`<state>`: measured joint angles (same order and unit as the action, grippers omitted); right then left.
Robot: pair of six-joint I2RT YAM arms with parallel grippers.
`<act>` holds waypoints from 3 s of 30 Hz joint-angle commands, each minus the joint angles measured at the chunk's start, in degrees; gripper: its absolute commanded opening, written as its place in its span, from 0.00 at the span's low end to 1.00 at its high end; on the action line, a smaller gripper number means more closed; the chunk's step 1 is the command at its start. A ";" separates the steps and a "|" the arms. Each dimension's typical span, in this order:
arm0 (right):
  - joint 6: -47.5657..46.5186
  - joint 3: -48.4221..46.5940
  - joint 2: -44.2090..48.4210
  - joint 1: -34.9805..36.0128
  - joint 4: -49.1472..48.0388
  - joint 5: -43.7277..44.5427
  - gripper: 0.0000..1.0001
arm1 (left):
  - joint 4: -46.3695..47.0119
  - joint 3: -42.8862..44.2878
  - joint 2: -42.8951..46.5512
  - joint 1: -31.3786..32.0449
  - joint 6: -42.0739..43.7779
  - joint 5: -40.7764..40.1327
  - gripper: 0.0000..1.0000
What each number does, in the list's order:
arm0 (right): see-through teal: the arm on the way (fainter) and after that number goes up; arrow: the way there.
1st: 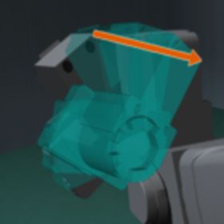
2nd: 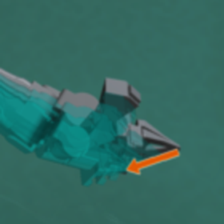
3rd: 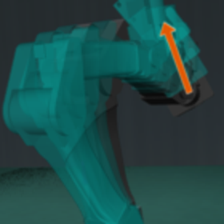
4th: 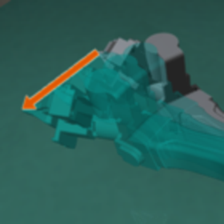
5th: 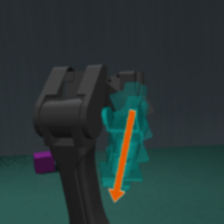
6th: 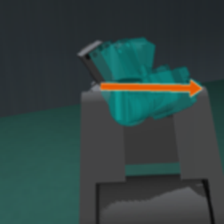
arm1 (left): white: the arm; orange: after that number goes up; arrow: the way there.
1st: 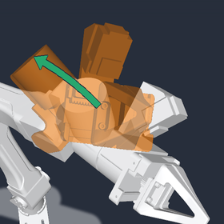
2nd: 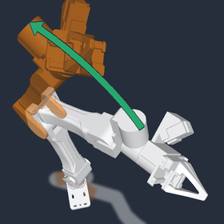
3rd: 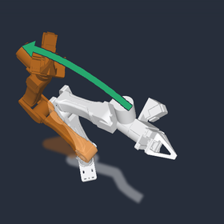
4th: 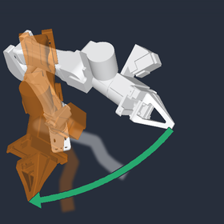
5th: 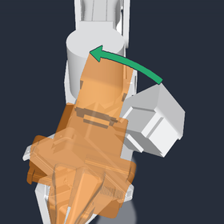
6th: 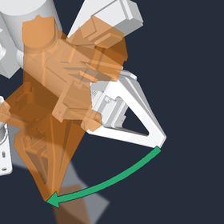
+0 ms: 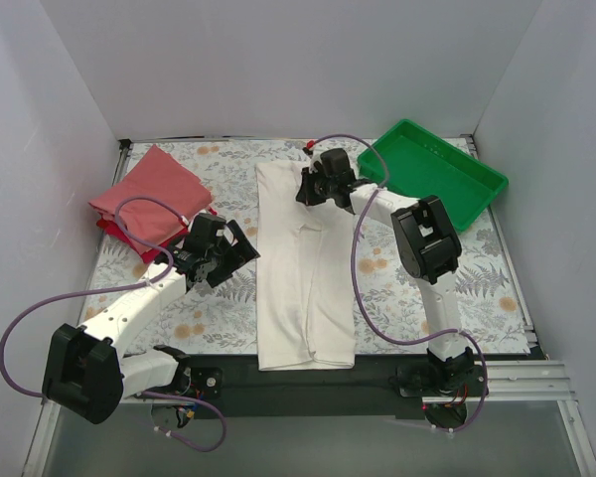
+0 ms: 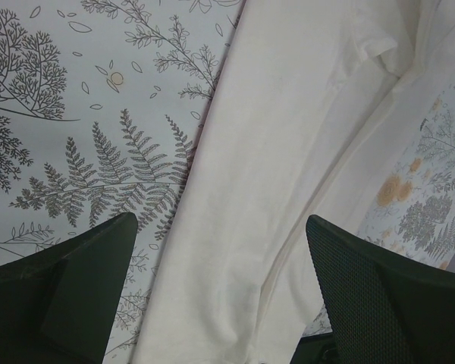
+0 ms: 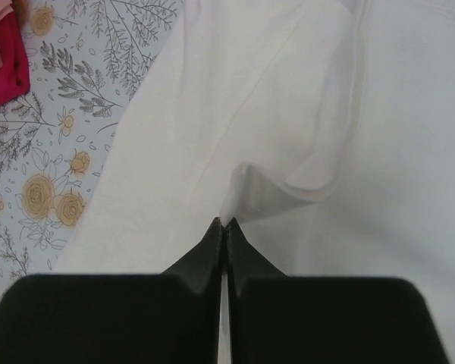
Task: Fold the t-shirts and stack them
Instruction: Fold the tshirt
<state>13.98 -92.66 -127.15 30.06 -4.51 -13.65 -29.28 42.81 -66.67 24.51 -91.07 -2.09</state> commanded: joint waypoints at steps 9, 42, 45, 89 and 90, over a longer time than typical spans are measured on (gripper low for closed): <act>-1.94 -3.31 -1.78 3.33 -2.69 -1.91 0.05 | 0.45 -0.71 0.32 0.27 0.45 0.33 0.93; 16.34 54.77 58.22 15.88 7.04 15.84 0.98 | -7.62 -15.03 14.81 11.94 -9.91 13.42 0.96; 20.73 60.31 63.76 19.23 11.09 15.41 0.98 | -8.78 -18.71 19.03 16.42 -13.42 16.05 0.96; 51.06 74.73 76.26 40.60 28.93 21.73 0.39 | 1.86 -28.13 12.62 28.49 -19.32 20.28 0.00; 51.41 74.73 76.44 40.69 29.90 22.43 0.34 | 1.59 -28.13 12.80 28.49 -19.41 20.28 0.00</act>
<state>62.30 -18.33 -50.48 70.26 20.64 4.89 -27.55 15.68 -54.43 52.62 -110.00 18.68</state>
